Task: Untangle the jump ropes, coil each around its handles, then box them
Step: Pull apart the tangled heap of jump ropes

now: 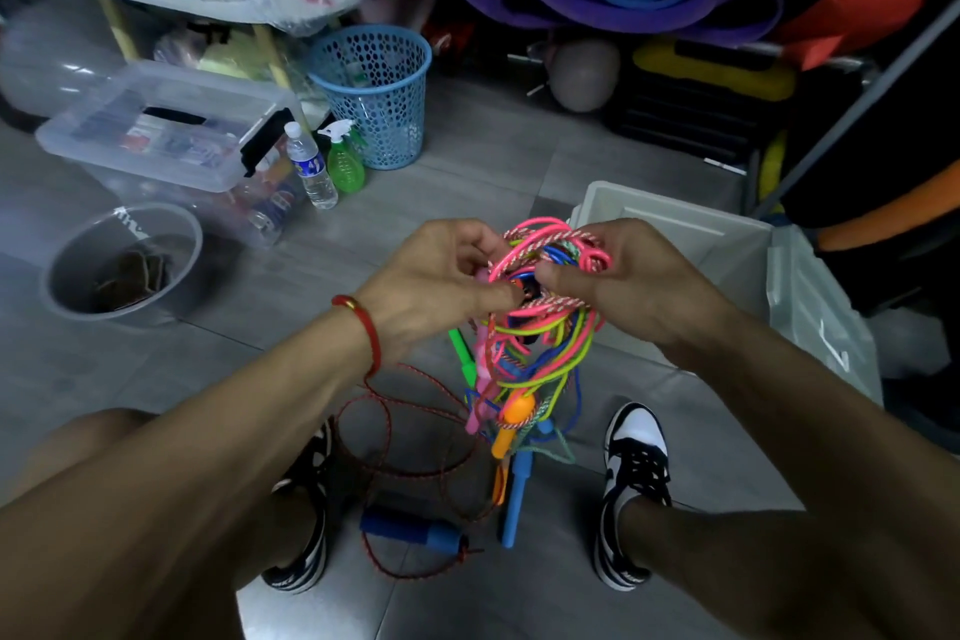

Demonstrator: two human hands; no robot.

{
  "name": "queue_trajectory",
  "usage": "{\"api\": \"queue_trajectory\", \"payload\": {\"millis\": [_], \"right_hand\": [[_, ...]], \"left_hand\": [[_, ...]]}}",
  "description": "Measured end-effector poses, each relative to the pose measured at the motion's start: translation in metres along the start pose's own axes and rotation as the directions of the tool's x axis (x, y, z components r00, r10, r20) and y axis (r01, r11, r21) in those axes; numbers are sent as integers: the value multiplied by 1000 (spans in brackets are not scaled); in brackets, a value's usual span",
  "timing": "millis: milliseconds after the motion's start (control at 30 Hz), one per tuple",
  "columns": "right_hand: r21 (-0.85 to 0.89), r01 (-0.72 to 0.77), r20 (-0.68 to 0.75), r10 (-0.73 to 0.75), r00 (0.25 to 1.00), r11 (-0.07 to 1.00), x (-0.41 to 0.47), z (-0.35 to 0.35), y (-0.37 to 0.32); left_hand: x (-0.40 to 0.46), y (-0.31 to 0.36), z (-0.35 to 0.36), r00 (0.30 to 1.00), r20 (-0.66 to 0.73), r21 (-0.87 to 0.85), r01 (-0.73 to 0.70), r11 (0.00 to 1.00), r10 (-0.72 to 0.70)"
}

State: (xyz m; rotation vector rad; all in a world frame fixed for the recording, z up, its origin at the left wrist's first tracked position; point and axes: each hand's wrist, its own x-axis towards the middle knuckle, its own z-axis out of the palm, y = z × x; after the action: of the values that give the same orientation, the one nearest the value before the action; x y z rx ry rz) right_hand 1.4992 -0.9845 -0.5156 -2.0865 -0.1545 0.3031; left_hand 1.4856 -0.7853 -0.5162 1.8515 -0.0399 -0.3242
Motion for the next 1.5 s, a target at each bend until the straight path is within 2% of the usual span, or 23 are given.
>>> {"api": "queue_trajectory", "payload": {"millis": [100,167,233,267,333,367,433,467,533,600,633,767,867,933,1000,1067,1133,1167,1267,1333,1367,1433,1500], "right_hand": [[285,-23,-76,46,996,958,3,-2,2],[381,-59,-79,97,992,923,5,1,2],[389,-92,-109,145,983,917,6,8,0],[395,-101,-146,171,974,913,7,12,0],[427,-106,-230,221,948,898,9,17,-3],[433,-98,-265,230,936,896,11,20,-3],[390,-92,-304,222,926,916,13,24,-3],[366,-98,-311,221,924,925,13,26,-4],[371,-99,-301,221,928,923,12,29,-7],[451,-107,-240,235,942,886,9,28,-12],[496,-129,-174,243,954,859,7,26,-14],[596,-277,153,232,961,754,3,6,-10],[652,-305,263,169,950,694,3,-6,-9],[651,-278,283,114,952,707,2,-7,-9],[558,-201,220,91,971,805,2,-4,-8],[323,-61,60,44,997,944,5,-2,-5],[113,24,-33,-20,999,993,6,-1,-3],[115,30,-16,-28,999,993,5,1,-3],[416,-77,129,25,991,906,0,4,-2],[554,-109,126,46,991,826,0,6,-5],[596,-113,95,70,993,795,1,7,-6],[644,-114,-3,152,988,756,2,13,-11],[697,-120,-74,237,969,707,0,20,-15]], "left_hand": [[-4,8,-3,997,41,-197,78,977,-71],[-4,7,1,996,-9,-205,82,975,-86],[-1,3,5,996,-87,-84,26,996,-34],[0,-1,6,991,-130,30,-35,999,38],[3,-8,6,955,-204,350,-132,927,213],[4,-9,5,943,-213,464,-132,876,255],[6,-12,4,965,-183,505,-74,860,190],[6,-11,5,979,-170,443,-23,896,109],[5,-6,7,981,-166,135,126,983,-103],[3,-2,9,964,-129,-211,201,956,-232],[2,1,10,964,-101,-313,204,928,-246],[-1,6,9,965,-42,-481,208,851,-260],[0,4,6,963,-38,-523,210,826,-268],[3,3,7,965,-64,-534,183,825,-255],[5,0,9,958,-121,-514,163,842,-260],[6,-2,11,951,-176,-487,141,862,-255],[7,-1,12,953,-199,-473,110,874,-228],[9,-1,10,954,-202,-464,107,880,-223],[10,-3,4,956,-196,-454,111,884,-220],[8,-4,2,967,-190,-415,80,906,-172],[7,-5,2,970,-212,-357,40,933,-122],[9,-9,1,966,-258,-113,-43,993,12],[10,-11,4,967,-242,105,-52,993,76]]}}
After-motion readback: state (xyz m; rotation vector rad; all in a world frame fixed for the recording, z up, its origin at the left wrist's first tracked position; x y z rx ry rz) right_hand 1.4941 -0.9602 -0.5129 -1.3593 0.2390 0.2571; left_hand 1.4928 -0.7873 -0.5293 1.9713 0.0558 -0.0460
